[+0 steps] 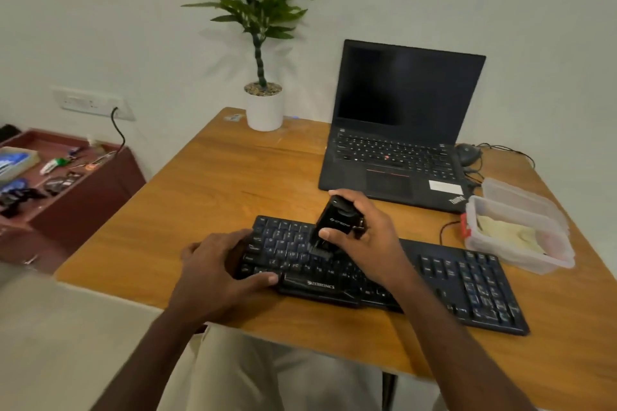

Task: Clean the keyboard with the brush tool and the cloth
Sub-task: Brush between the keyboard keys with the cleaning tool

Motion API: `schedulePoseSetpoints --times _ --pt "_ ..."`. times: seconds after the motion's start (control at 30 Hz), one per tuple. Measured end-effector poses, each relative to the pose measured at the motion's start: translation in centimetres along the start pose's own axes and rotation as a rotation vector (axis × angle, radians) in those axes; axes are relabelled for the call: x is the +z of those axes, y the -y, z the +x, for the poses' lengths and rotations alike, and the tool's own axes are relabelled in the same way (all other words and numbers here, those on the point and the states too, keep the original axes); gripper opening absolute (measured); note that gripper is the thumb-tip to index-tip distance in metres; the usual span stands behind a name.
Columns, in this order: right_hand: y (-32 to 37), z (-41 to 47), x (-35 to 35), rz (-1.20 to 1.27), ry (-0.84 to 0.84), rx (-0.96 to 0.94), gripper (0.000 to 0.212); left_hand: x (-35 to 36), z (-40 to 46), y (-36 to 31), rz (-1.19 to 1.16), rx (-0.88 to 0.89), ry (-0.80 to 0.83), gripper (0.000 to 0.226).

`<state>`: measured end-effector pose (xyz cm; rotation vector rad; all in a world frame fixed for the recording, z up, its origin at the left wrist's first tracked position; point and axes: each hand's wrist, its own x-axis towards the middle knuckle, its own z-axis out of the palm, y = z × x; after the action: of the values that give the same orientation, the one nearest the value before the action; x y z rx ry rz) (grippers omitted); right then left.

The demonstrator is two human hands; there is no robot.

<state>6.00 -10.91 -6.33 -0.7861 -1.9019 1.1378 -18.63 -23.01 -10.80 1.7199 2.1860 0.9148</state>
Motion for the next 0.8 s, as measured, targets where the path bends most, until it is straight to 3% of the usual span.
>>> schedulePoseSetpoints --times 0.2,0.4,0.6,0.8 --pt "2.1 2.9 6.0 -0.096 0.12 -0.08 0.051 -0.1 1.0 0.8 0.134 0.077 0.121 0.119" --pt "1.7 4.7 9.2 -0.206 0.252 -0.138 0.051 -0.3 1.2 0.7 0.069 -0.003 0.139 0.114" --pt "1.3 5.3 8.1 -0.238 0.128 -0.172 0.046 -0.3 1.4 0.9 0.05 -0.061 0.183 0.128" --pt "1.3 5.0 8.9 -0.271 0.233 -0.174 0.048 -0.7 1.8 0.9 0.019 -0.113 0.22 0.133"
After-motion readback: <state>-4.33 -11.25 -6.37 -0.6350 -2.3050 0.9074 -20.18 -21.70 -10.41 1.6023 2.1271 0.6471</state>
